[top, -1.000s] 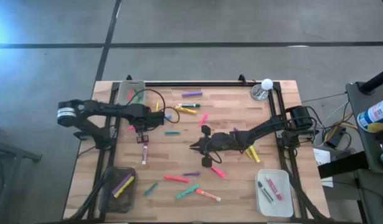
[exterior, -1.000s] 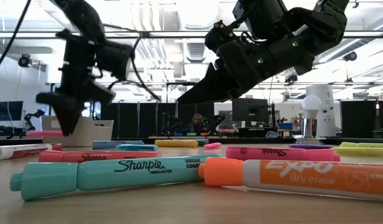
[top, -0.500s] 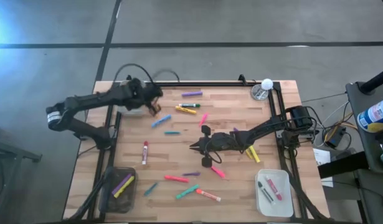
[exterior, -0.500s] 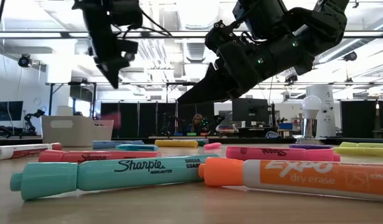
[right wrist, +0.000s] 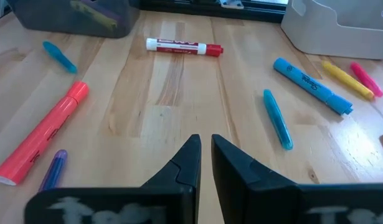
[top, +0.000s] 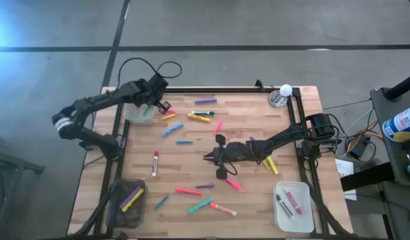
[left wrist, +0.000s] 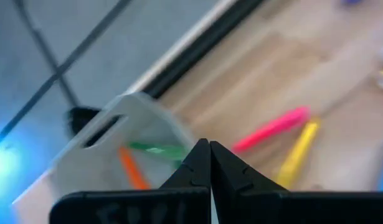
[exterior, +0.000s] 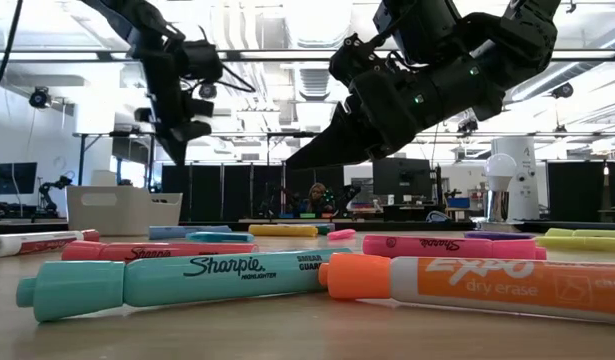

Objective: Pick & Place Markers
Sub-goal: Put the left yellow pen into the gray bin

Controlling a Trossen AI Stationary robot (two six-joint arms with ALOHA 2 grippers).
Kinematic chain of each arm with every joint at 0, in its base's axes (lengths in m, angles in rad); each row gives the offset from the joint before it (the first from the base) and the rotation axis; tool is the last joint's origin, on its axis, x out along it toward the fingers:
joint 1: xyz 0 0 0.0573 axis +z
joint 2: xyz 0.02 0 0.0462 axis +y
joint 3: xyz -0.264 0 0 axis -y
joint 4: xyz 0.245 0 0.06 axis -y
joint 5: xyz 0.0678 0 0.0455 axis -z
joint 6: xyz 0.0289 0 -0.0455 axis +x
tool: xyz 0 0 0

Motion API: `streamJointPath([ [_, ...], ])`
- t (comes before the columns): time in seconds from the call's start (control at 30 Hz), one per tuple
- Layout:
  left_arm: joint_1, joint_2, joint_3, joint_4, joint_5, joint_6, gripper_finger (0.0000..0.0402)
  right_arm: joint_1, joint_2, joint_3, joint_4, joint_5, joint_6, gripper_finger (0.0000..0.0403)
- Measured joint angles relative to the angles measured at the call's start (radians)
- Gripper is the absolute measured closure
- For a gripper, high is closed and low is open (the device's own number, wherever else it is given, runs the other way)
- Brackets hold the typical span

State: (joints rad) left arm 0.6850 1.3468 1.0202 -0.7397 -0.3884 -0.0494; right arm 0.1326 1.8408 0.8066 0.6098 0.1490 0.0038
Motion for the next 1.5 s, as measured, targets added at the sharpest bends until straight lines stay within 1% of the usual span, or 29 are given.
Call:
streamJointPath([
  [0.1,-0.056,0.000,-0.029,0.038,0.031,0.000,0.0401,0.000,0.000,0.000,0.001,0.000,0.001,0.0371],
  [0.2,-0.102,0.004,-0.047,0.076,0.032,-0.022,0.0401,0.000,0.000,0.000,0.001,0.000,0.010,0.0371],
  [0.4,-0.126,0.075,-0.048,0.052,0.067,-0.061,0.0395,0.000,0.000,0.000,0.002,0.000,0.019,0.0371],
  [0.57,-0.128,0.178,-0.045,0.051,0.072,-0.022,0.0351,0.000,0.000,0.001,0.002,0.000,0.016,0.0371],
  [0.7,-0.145,0.250,-0.040,0.056,0.073,0.054,0.0314,0.000,0.000,0.001,0.002,0.000,0.015,0.0371],
  [0.83,-0.164,0.286,-0.041,0.067,0.074,0.128,0.0293,0.000,0.000,0.001,0.002,0.000,0.015,0.0371],
  [1.2,-0.156,0.306,-0.043,0.131,0.068,0.165,0.0289,0.000,0.000,0.001,0.001,0.000,0.015,0.0371],
  [1.33,-0.151,0.319,-0.043,0.131,0.102,0.180,0.0289,0.000,0.000,0.001,0.001,0.000,0.015,0.0371],
  [1.5,-0.146,0.357,-0.044,0.149,0.107,0.207,0.0289,0.000,0.000,0.001,0.000,0.000,0.015,0.0371],
])
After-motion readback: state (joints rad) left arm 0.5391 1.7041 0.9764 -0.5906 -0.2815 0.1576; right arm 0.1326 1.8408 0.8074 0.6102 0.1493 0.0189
